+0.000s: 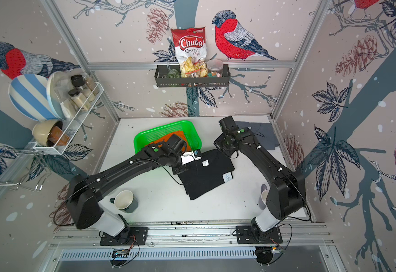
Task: Put the folded t-shirts into the basket
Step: Pick up the T-shirt from the center of the board, then place the T-shirt in the bin.
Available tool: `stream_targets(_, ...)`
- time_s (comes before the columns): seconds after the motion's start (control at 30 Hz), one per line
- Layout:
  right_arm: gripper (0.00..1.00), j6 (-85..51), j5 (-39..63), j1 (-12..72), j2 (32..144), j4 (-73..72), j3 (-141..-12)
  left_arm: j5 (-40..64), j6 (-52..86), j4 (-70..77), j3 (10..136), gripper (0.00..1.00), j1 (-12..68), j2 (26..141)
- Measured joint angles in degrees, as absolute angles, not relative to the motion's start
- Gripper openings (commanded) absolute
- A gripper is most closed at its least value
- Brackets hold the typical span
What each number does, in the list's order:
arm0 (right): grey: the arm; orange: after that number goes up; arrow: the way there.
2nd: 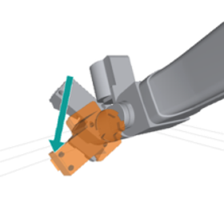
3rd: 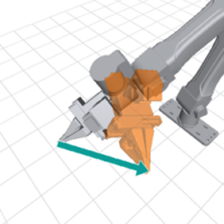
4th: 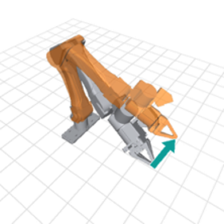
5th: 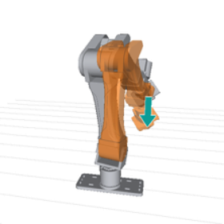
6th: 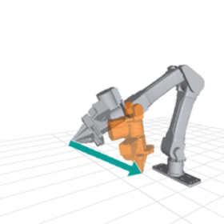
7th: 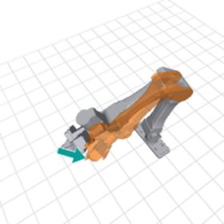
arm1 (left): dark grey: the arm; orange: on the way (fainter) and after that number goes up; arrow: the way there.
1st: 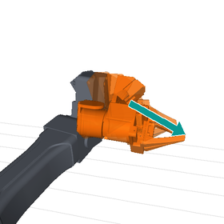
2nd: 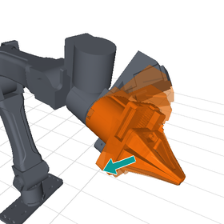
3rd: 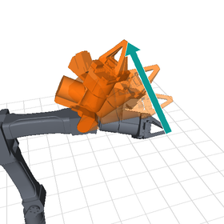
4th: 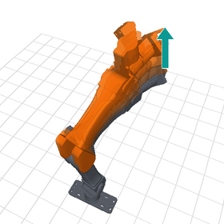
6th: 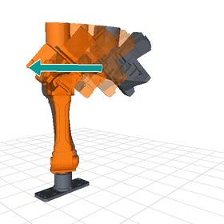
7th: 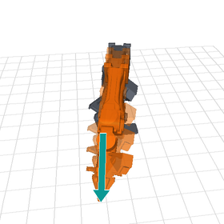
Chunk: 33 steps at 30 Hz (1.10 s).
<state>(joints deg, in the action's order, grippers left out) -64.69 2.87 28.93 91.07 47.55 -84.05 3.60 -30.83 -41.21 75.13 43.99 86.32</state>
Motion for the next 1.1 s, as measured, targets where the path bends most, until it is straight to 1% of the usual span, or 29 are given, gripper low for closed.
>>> stream_targets(0.17,0.0,-64.7,0.3,34.9,92.5,45.2,-90.6,-4.5,-28.8,-42.7,72.6,0.0,43.0,75.7)
stream_targets(0.23,0.0,-64.7,0.2,36.7,94.5,44.0,-94.0,-6.5,-29.0,-43.7,71.6,0.0,41.3,72.7)
stream_targets(0.4,0.0,-64.7,0.1,39.9,103.0,42.2,-105.1,-7.3,-30.5,-43.1,70.6,0.0,32.0,69.3)
stream_targets(0.53,0.0,-64.6,-1.2,41.7,111.0,42.0,-113.6,-6.3,-32.6,-42.3,70.4,0.0,26.3,70.9)
stream_targets(0.77,0.0,-64.3,-4.1,42.3,124.0,42.6,-126.5,-5.3,-35.0,-40.0,71.4,0.0,21.8,79.3)
stream_targets(0.93,0.0,-64.3,-4.6,42.1,129.1,42.5,-129.9,-3.7,-36.1,-35.4,70.0,0.0,17.5,81.4)
stream_targets(1.1,0.0,-64.5,-3.5,41.6,133.4,42.0,-131.7,-3.1,-38.0,-32.4,69.9,0.0,15.0,85.1)
